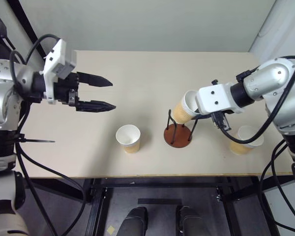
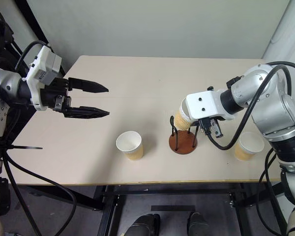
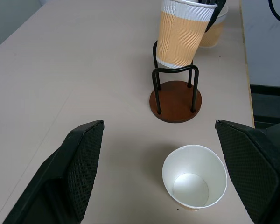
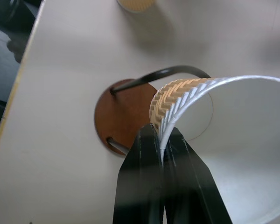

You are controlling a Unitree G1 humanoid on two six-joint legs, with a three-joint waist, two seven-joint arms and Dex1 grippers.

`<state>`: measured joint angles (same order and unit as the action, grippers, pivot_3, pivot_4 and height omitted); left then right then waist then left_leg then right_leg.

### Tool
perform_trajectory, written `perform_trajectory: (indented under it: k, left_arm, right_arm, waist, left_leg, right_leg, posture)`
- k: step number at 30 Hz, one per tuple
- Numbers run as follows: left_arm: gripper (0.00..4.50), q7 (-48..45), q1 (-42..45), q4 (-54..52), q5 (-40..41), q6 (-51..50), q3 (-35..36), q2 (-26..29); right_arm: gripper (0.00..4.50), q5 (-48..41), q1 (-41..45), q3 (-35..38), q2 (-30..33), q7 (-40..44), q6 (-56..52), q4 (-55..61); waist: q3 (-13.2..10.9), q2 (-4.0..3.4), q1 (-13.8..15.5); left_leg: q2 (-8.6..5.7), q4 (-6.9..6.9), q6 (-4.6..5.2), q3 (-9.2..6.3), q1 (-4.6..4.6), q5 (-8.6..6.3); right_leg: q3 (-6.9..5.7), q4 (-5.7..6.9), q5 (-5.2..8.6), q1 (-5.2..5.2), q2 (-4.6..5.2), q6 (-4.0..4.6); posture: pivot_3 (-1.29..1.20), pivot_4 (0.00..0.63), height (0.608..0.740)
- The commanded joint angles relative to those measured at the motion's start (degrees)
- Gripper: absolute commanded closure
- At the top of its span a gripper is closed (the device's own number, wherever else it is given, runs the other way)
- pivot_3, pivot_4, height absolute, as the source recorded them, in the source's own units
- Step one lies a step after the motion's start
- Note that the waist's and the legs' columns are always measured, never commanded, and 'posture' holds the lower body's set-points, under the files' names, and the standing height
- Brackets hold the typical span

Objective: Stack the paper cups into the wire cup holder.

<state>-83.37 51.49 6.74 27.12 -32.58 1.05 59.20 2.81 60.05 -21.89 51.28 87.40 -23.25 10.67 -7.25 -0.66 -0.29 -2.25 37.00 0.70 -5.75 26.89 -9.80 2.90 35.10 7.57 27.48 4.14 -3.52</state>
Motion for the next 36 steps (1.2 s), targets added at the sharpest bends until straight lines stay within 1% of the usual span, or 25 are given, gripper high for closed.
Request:
perform_trajectory:
  k: [1,3,6,10,14,17,20,22,24,26,30,31,36]
  left_arm:
    - [0.39,0.1,0.6,-0.8,0.3,0.1,1.7,0.8]
    - [0.39,0.1,0.7,-0.7,0.3,0.2,1.6,0.7]
    - [0.39,0.1,0.8,-0.6,0.2,0.3,1.4,0.6]
    - [0.39,0.5,0.5,-0.9,0.0,0.5,1.0,-0.1]
    - [0.39,0.8,0.5,-1.6,-0.3,1.0,1.0,-0.3]
    - [0.39,0.8,0.3,-3.3,-1.4,2.6,0.7,0.6]
    - [0.39,-0.5,-1.3,-7.0,-4.8,7.0,-0.5,3.6]
    - [0.39,-1.1,-2.1,-8.3,-6.3,9.1,-1.1,4.9]
    - [0.39,-1.9,-3.8,-11.1,-7.5,11.1,-1.7,6.5]
    - [0.39,-2.9,-7.6,-16.1,-9.0,12.9,-2.1,8.9]
    - [0.39,0.5,-13.6,-20.0,-14.8,16.0,-3.4,10.9]
    - [0.39,0.9,-15.1,-21.1,-15.0,15.6,-3.2,11.1]
    - [0.39,2.9,-18.6,-23.5,-16.8,15.0,-3.2,11.3]
  right_arm:
    - [4.46,1.0,0.6,0.3,0.3,-0.5,1.2,-0.1]
    - [4.46,1.5,0.5,0.5,0.1,-1.0,0.9,0.0]
    - [3.9,0.6,0.5,0.7,-0.5,-0.8,-1.3,0.7]
    - [2.5,-1.8,1.4,2.1,-2.7,-1.7,-6.7,1.6]
    - [1.08,-5.3,3.3,5.4,-6.0,-5.4,-13.8,1.2]
    - [1.08,-10.6,5.5,9.6,-7.4,-6.7,-21.5,1.7]
    - [1.08,-16.6,8.5,14.7,-7.9,-8.6,-29.9,1.7]
    - [1.08,-19.0,9.5,15.9,-7.5,-9.3,-32.5,1.8]
    - [1.08,-23.5,10.9,17.8,-6.9,-9.0,-37.1,2.6]
    - [1.08,-29.8,12.7,21.0,-6.8,-8.1,-42.4,4.0]
    - [1.08,-34.6,14.1,21.1,-4.4,-8.4,-44.8,3.9]
    - [1.08,-35.4,14.6,20.8,-3.8,-8.6,-45.1,3.5]
    - [1.08,-37.2,16.2,18.9,-1.5,-8.9,-44.5,1.5]
  waist:
    - [0.0,0.0,0.0]
    - [0.0,0.0,0.0]
    - [0.0,0.0,0.0]
    - [0.0,0.0,0.0]
    - [0.0,0.0,0.0]
    - [0.0,0.0,0.0]
    - [0.0,0.0,0.0]
    - [0.0,0.0,0.0]
    - [0.0,0.0,0.0]
    - [0.0,-0.01,0.0]
    - [0.0,0.0,0.0]
    - [0.0,0.01,0.0]
    - [0.0,0.01,0.0]
  left_leg:
    - [0.0,0.0,0.0,0.0,0.0,0.0]
    - [0.0,0.0,0.0,0.0,0.0,0.0]
    - [0.0,0.0,0.0,0.0,0.0,0.0]
    - [0.0,0.0,0.0,0.0,0.0,0.0]
    - [-0.01,0.0,0.0,0.01,0.0,0.04]
    - [-0.01,0.0,-0.01,0.01,0.01,0.05]
    - [-0.02,-0.01,-0.02,0.01,0.05,0.04]
    - [-0.02,-0.03,-0.04,0.02,0.04,-0.01]
    - [-0.01,-0.03,-0.06,0.01,0.03,-0.05]
    - [-0.01,-0.04,-0.09,0.01,0.02,-0.07]
    - [0.01,-0.08,-0.14,0.04,0.02,-0.11]
    - [0.02,-0.08,-0.16,0.01,-0.02,-0.12]
    - [0.02,-0.07,-0.22,0.01,-0.07,-0.11]
  right_leg:
    - [0.0,0.0,0.0,0.0,0.0,0.0]
    - [0.0,0.0,0.0,0.0,0.0,0.0]
    - [0.0,0.0,0.0,0.0,0.0,0.0]
    - [0.0,0.01,0.0,0.0,0.0,0.0]
    - [0.0,0.03,0.0,0.01,0.0,0.0]
    - [0.0,0.04,0.0,0.02,0.0,0.0]
    - [0.0,-0.03,0.0,0.04,-0.02,0.0]
    - [0.02,-0.06,0.06,0.04,-0.03,0.05]
    - [0.02,-0.03,0.14,0.03,-0.06,0.13]
    - [0.02,-0.01,0.17,0.06,-0.07,0.16]
    - [0.1,0.17,0.35,0.17,-0.13,0.3]
    - [0.09,0.29,0.46,0.18,-0.14,0.48]
    - [0.13,0.59,0.48,0.27,-0.13,0.51]
  posture:
    - [0.0,0.15,0.74]
    - [0.0,0.15,0.74]
    - [0.0,0.15,0.74]
    - [0.0,0.15,0.74]
    - [0.0,0.15,0.74]
    - [0.0,0.15,0.74]
    - [0.0,0.15,0.74]
    - [0.0,0.15,0.74]
    - [0.0,0.15,0.74]
    - [0.0,0.15,0.74]
    - [0.0,0.15,0.74]
    - [0.0,0.15,0.74]
    - [0.0,0.15,0.74]
